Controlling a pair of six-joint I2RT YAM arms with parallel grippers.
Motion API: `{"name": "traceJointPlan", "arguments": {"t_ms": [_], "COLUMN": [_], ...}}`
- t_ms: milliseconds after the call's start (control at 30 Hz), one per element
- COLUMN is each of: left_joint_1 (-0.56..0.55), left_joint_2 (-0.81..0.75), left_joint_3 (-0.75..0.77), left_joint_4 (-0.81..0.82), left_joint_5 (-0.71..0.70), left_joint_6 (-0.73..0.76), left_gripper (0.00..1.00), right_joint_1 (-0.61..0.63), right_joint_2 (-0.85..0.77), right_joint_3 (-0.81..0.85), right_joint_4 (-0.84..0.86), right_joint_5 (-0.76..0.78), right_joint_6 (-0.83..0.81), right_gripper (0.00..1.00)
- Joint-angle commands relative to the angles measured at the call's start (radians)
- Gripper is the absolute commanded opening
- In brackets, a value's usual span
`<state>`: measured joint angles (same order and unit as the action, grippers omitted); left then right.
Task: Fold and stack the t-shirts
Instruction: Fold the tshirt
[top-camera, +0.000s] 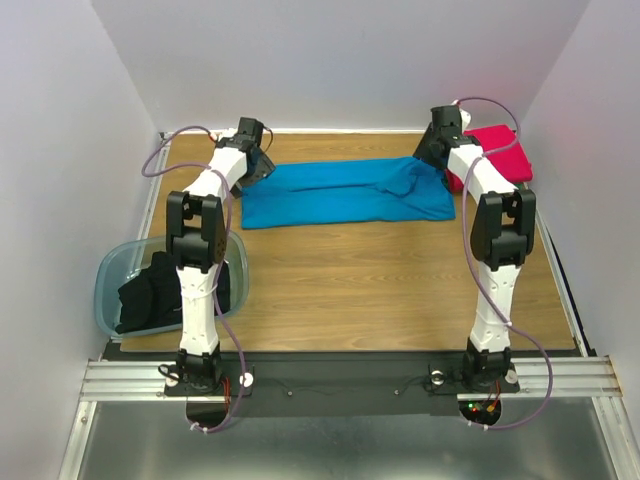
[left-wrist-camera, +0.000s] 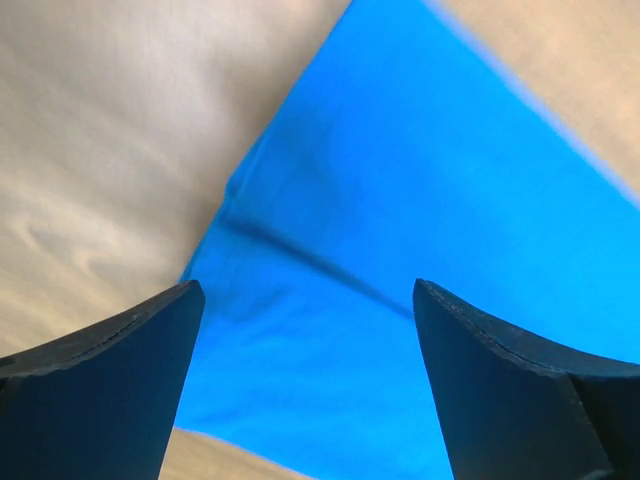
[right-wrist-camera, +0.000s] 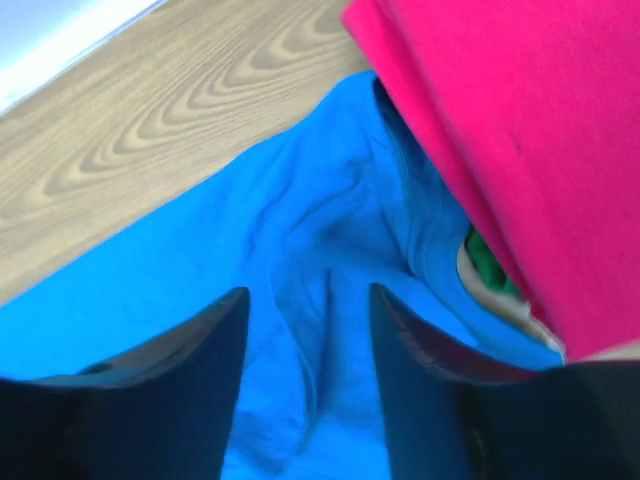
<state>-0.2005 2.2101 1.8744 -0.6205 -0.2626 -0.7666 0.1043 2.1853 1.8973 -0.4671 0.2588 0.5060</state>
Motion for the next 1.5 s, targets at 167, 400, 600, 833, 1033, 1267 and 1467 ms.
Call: {"name": "traceJointPlan", "arguments": {"t_ms": [167, 400, 600, 833, 1033, 1267, 1467], "left_joint_1": [0.010, -0.005, -0.019, -0.019, -0.019, -0.020, -0.027], "left_joint_2": [-0.108, -0.228, -0.233, -0.244, -0.224, -0.247, -0.211], "left_joint_3": [0.080, -0.152, -0.210, -0.244, -0.224, -0.221, -0.163], "left_joint_4": [-0.025, 0.100, 0.111, 0.148, 0.151, 0.153, 0.165], "left_joint_5": [-0.027, 0.083, 0.105, 0.126, 0.149, 0.160, 0.184], "left_joint_6": [0.058, 0.066, 0.066, 0.072, 0.075, 0.082, 0.092], "left_gripper": [0.98, 0.98, 0.98, 0.98, 0.99, 0.98, 0.98], "right_joint_1": [-0.011, -0.005, 0.012, 0.035, 0.044, 0.048, 0.049], "right_joint_2": [-0.110, -0.157, -0.076, 0.043, 0.206, 0.245, 0.076], "right_joint_3": [-0.019, -0.164, -0.155, -0.011, 0.258, 0.401, 0.177], "right_joint_4": [0.002, 0.007, 0.008, 0.013, 0.013, 0.012, 0.012], "right_joint_5": [-0.163, -0.378, -0.406, -0.461, -0.524, -0.409, -0.374], "right_joint_6": [-0.083, -0.075, -0.041, -0.038, 0.057, 0.140, 0.080], "right_gripper": [0.84, 1.00, 1.00, 1.00, 1.00, 1.00, 1.00]}}
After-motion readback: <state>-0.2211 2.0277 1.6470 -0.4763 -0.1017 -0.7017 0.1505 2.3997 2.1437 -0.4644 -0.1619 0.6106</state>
